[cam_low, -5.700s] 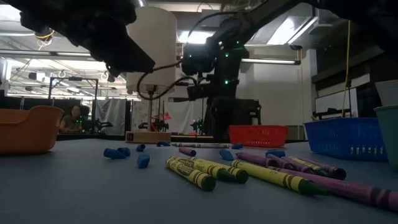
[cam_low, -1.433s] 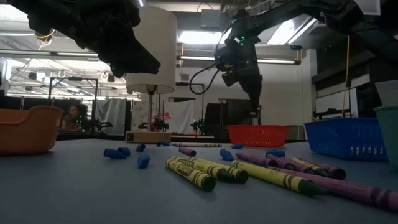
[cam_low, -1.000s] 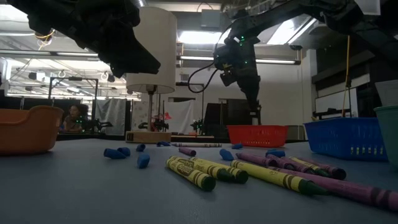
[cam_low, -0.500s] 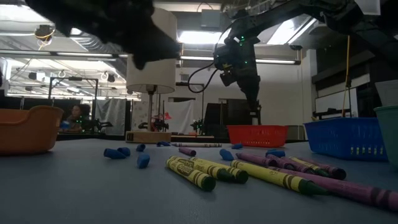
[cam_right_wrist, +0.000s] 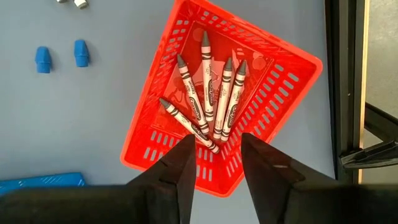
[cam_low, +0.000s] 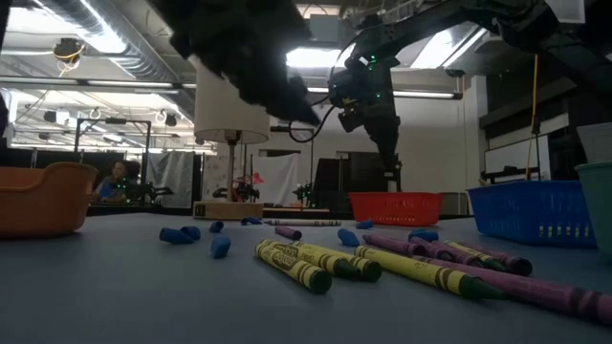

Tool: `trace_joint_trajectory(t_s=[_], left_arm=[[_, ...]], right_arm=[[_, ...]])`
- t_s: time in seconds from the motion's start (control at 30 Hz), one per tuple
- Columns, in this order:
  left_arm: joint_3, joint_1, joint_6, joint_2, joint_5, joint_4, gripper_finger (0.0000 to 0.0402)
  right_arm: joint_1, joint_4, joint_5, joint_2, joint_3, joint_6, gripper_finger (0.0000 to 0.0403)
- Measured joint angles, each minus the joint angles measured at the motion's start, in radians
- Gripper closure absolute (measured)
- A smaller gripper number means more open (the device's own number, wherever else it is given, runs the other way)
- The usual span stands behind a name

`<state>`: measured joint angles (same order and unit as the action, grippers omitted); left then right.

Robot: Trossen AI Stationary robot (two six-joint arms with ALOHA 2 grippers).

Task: Sort crayons
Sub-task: Put the violet crayon into the orange bin

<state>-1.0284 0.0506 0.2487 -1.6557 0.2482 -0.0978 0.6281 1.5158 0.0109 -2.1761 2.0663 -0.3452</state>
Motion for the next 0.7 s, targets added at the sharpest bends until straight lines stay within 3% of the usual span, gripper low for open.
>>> trace_joint_trajectory(t_s=[0.3,0.7], left_arm=[[-0.044,0.039,0.281,-0.110,0.000,-0.126,0.0292],[-0.046,0.070,0.413,-0.206,0.006,-0.140,0.0292]], right_arm=[[0.000,-0.021,0.001,0.000,0.000,0.000,0.0276],[0.000,-0.129,0.001,0.000,0.000,0.084,0.0276]])
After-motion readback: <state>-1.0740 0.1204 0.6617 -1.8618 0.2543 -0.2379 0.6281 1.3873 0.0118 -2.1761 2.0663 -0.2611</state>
